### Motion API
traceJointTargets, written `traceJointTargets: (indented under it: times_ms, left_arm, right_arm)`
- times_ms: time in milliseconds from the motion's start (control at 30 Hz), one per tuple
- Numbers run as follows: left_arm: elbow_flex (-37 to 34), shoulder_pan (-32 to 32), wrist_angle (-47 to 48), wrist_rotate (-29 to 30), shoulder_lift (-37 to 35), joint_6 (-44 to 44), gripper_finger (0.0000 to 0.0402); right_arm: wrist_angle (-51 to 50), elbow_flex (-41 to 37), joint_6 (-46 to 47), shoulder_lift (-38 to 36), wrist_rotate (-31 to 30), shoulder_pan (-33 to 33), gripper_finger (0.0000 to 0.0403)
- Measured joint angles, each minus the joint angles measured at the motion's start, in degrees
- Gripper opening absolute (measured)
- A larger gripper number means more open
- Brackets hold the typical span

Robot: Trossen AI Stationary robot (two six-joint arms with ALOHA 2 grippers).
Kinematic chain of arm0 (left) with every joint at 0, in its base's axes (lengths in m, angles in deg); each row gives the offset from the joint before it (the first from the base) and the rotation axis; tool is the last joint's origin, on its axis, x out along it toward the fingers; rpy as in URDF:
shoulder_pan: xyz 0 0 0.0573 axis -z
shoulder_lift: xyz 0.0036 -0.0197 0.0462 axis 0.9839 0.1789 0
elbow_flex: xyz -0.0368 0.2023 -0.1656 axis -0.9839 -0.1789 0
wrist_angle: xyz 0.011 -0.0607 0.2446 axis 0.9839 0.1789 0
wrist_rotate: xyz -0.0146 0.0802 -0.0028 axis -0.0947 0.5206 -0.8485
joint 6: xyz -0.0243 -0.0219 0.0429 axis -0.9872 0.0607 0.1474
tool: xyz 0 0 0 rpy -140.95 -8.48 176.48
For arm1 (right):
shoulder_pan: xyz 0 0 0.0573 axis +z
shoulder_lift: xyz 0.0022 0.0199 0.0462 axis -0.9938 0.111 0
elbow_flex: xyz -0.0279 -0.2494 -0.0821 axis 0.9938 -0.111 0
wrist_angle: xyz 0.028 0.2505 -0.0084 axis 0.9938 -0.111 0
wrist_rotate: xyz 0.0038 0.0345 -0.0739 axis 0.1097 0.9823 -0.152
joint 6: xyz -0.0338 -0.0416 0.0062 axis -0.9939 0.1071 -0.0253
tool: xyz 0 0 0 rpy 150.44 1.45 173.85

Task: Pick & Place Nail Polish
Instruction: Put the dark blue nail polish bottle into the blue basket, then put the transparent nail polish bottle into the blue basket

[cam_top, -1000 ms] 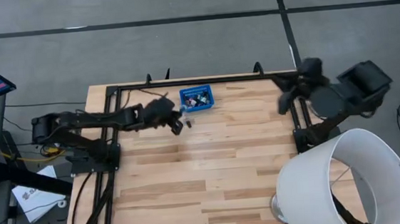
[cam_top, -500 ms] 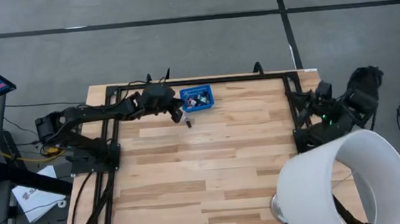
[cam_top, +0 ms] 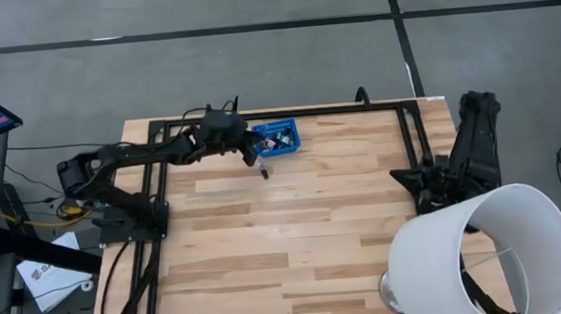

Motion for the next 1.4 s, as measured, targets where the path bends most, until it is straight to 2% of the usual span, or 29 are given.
traceJointTargets:
  times_ms: [333, 567, 667, 867, 1167, 1333, 1400]
  left_arm:
    - [0.9, -1.4, -1.8, -0.9, 9.9, 1.8, 0.0049]
    - [3.9, -4.3, -2.2, 0.1, 14.4, 3.1, 0.0049]
    - [4.0, -5.0, -2.0, 0.2, 14.4, 3.0, 0.0056]
    - [4.0, -4.8, -1.3, 0.2, 14.3, 3.0, 0.0098]
    - [4.0, -4.4, -1.0, -2.3, 14.0, 6.4, 0.0119]
    - [3.9, -3.8, 0.3, -4.5, 7.3, 7.8, 0.0171]
    - [3.9, -2.7, 2.9, -4.6, 3.2, 11.1, 0.0196]
  right_arm:
    - [0.3, -9.0, 12.9, 1.0, 0.0, -0.5, 0.0000]
    - [0.5, -11.9, 19.8, 0.9, 0.0, -1.8, 0.0000]
    - [1.2, -12.6, 19.6, 0.9, 0.0, -2.7, 0.0000]
    - [1.6, -14.3, 16.2, 0.9, 0.0, -3.7, 0.0000]
    - [1.8, -15.5, 17.8, 1.2, 0.6, -3.5, 0.0000]
    - [1.8, -15.5, 17.5, 1.2, 0.7, -3.5, 0.0000]
    - [1.8, -15.5, 17.5, 1.2, 0.8, -3.5, 0.0000]
